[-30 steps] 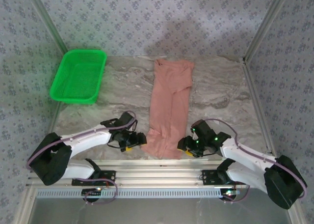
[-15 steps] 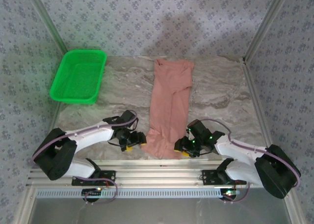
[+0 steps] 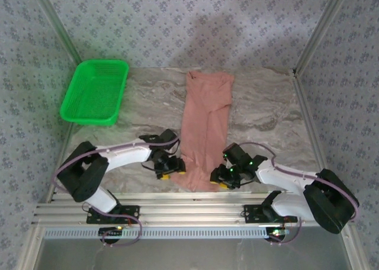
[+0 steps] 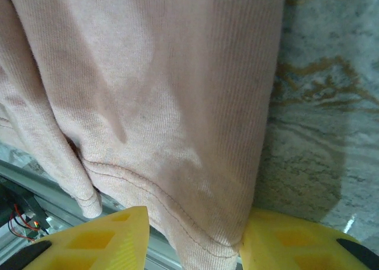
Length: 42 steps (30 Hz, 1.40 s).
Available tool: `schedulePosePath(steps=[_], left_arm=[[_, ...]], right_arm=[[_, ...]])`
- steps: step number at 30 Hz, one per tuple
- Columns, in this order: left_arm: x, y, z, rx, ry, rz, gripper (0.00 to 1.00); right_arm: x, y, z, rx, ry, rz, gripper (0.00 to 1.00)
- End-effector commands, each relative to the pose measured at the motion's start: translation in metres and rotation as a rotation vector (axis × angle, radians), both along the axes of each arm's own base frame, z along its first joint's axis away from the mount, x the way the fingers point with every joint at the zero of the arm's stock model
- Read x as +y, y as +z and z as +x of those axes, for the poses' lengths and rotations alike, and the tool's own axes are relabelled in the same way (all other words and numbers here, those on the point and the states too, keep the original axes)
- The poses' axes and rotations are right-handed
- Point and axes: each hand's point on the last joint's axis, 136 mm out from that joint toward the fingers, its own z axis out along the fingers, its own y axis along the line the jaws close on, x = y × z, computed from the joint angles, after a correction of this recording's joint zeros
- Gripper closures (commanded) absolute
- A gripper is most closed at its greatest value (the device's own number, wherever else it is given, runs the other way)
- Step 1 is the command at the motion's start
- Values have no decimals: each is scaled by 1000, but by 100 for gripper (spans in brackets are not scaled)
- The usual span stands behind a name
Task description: Fold and stack the t-shirts
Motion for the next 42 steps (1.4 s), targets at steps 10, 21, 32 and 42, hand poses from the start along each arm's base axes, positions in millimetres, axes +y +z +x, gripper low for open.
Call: schedulePosePath(steps=[10,21,32,42], left_arm=[[-47,18,6,-87,-115,-169,72],[8,5,-25,-73,-28,-71,70],[13,-6,-23,-95,8,-19,90],[21,25,-30,-115,5,-12,100]], right_arm=[[15,2,-4,-7,57,23,82],[9,9,-9,-1,46,19,100],[10,6,-12,13,69,5,100],[7,31,-11,-21,53,14,100]])
